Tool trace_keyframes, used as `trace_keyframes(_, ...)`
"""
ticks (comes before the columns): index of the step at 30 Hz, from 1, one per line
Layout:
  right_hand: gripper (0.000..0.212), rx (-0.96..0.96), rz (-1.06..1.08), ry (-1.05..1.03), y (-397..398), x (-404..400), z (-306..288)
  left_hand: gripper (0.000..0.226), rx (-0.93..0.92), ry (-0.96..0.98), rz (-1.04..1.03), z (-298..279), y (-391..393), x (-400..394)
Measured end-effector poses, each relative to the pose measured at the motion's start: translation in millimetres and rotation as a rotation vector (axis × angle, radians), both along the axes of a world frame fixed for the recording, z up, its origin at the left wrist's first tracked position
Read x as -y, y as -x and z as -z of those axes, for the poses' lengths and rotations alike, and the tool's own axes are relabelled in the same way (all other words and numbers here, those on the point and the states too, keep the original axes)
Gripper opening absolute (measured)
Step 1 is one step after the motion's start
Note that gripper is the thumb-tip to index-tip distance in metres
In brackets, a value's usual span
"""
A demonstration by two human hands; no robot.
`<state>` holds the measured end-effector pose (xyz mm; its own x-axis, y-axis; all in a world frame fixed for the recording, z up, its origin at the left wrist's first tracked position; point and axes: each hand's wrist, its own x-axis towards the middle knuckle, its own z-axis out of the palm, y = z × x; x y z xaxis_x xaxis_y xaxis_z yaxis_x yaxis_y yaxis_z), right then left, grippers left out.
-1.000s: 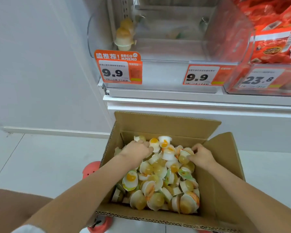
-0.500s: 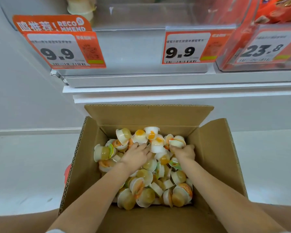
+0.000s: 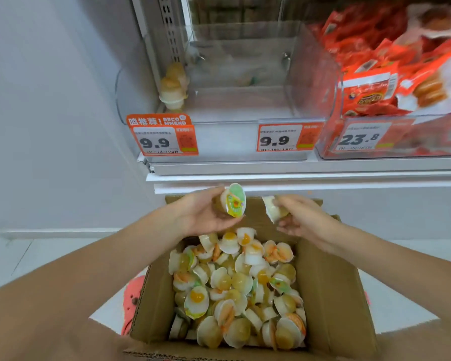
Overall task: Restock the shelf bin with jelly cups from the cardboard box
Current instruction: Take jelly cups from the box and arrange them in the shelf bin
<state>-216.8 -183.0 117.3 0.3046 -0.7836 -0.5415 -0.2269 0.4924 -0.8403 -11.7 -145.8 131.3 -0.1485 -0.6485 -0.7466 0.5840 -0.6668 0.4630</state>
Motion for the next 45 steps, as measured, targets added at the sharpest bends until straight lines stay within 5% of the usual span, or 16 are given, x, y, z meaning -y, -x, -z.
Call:
trace_keyframes(3, 0.012, 0.202, -0.052, 0.086, -4, -6, -56, 0.037, -0.064, 0.073, -0.014, -42, 0, -15)
trace_keyframes(9, 0.045, 0.606, -0.104, 0.136, -14, -13, -105, 0.05, -0.143, 0.251, -0.065, -84, 14, -27)
trace_keyframes(16, 0.036, 0.239, -0.182, 0.629, -24, -15, -102, 0.051, -0.083, 0.419, -0.035, -96, 9, -20)
trace_keyframes(23, 0.046, 0.324, -0.138, 0.691, -36, -12, -105, 0.033, -0.105, 0.536, -0.041, -99, 3, -19)
trace_keyframes(28, 0.046, 0.312, -0.126, 0.745, -40, -10, -107, 0.053, -0.246, 0.564, -0.034, -98, 0, -22)
trace_keyframes(33, 0.046, 0.198, -0.183, 0.827, -39, -8, -105, 0.049, -0.225, 0.584, 0.008, -101, -1, -24)
trace_keyframes(39, 0.075, 0.108, -0.397, 0.845, -33, -6, -107, 0.066, -0.246, 0.472, 0.002, -96, 3, -27)
trace_keyframes(45, 0.066, 0.077, -0.37, 0.868, -37, -6, -110, 0.061, -0.157, 0.49, 0.134, -95, -2, -29)
